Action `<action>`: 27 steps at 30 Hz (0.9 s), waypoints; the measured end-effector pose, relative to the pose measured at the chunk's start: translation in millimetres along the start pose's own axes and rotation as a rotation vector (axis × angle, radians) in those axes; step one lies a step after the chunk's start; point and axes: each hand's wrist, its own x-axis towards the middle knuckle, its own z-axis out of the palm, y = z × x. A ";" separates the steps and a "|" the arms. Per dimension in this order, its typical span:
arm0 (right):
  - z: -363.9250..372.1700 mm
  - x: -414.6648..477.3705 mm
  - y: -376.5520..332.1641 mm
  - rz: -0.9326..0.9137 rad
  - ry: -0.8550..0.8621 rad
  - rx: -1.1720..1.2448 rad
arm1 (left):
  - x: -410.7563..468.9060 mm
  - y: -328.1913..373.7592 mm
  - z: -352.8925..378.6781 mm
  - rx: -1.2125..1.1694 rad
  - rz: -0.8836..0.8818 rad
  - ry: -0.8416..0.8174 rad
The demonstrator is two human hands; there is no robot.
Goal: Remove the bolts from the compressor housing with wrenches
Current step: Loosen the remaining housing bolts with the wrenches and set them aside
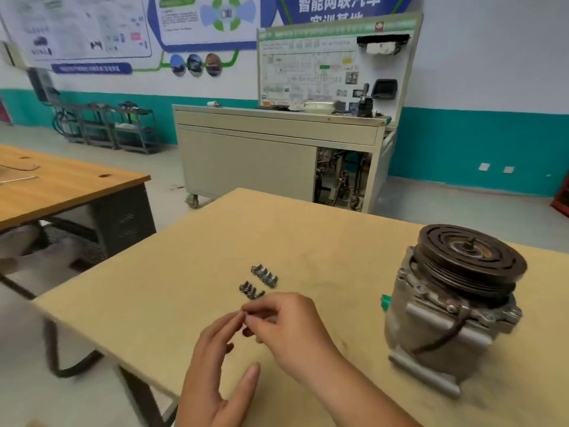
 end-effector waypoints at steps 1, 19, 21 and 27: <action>9.3 17.2 6.5 0.018 0.090 -0.015 | -2.7 -20.2 -11.1 0.101 -0.049 0.038; 42.3 75.9 35.4 0.061 0.193 -0.530 | 44.1 -78.8 -22.4 0.207 -0.293 -0.210; 23.7 36.4 30.6 0.040 0.195 -0.470 | 39.9 -57.2 -13.3 0.031 -0.203 -0.130; -64.6 -95.9 48.8 -0.020 0.647 -0.054 | 37.0 -0.2 43.1 -0.165 0.061 -0.152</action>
